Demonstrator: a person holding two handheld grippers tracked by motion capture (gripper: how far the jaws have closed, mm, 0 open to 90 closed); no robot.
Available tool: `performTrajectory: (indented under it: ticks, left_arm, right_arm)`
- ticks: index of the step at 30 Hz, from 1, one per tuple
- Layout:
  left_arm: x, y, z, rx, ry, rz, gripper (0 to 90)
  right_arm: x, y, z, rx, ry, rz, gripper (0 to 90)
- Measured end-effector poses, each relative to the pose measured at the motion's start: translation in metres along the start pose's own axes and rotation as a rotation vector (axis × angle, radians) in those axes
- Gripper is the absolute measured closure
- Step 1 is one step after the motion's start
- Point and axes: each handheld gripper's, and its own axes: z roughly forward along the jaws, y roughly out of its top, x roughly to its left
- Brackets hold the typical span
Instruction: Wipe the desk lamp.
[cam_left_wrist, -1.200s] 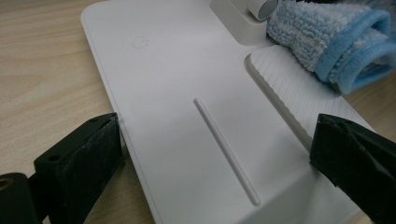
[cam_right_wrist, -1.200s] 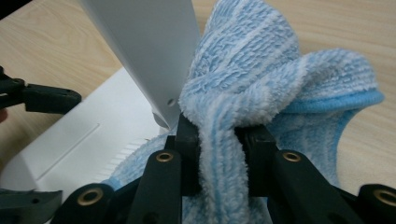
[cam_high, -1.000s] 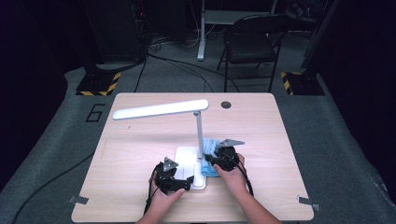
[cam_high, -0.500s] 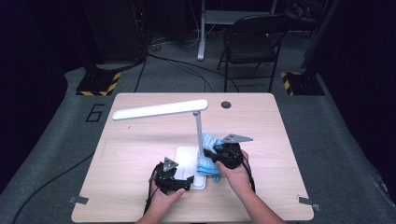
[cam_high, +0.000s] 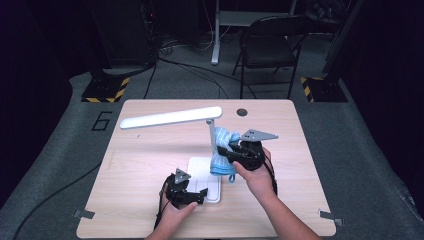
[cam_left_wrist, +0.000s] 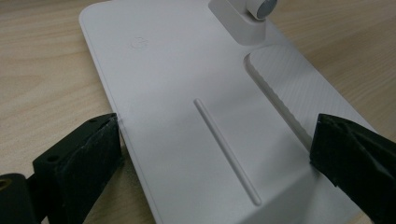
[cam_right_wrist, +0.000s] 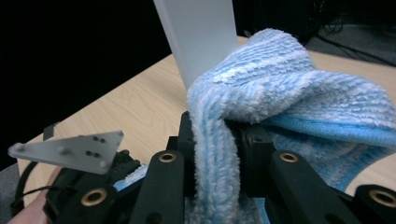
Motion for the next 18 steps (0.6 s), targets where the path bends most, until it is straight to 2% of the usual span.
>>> performTrajectory:
  ticks: [6,8,12,16,18]
  left_arm:
    - [0.000,0.000,0.000,0.000,-0.001,0.000,2.1]
    - [0.000,0.000,0.000,0.000,0.000,0.000,2.1]
    - [0.000,0.000,0.000,0.002,-0.004,-0.003,2.1]
    - [0.000,0.000,0.000,0.001,-0.003,-0.001,2.1]
    - [0.000,0.000,0.000,0.003,-0.003,-0.004,2.1]
  right_arm:
    - [0.006,0.020,-0.010,-0.044,0.007,-0.032,73.7]
    - [0.006,0.023,-0.011,-0.043,0.008,-0.048,73.6]
    - [0.004,0.019,-0.009,-0.044,0.008,-0.052,73.3]
    - [-0.002,0.012,-0.006,-0.047,0.015,-0.019,73.1]
    - [-0.004,0.007,-0.003,-0.028,0.013,-0.014,73.0]
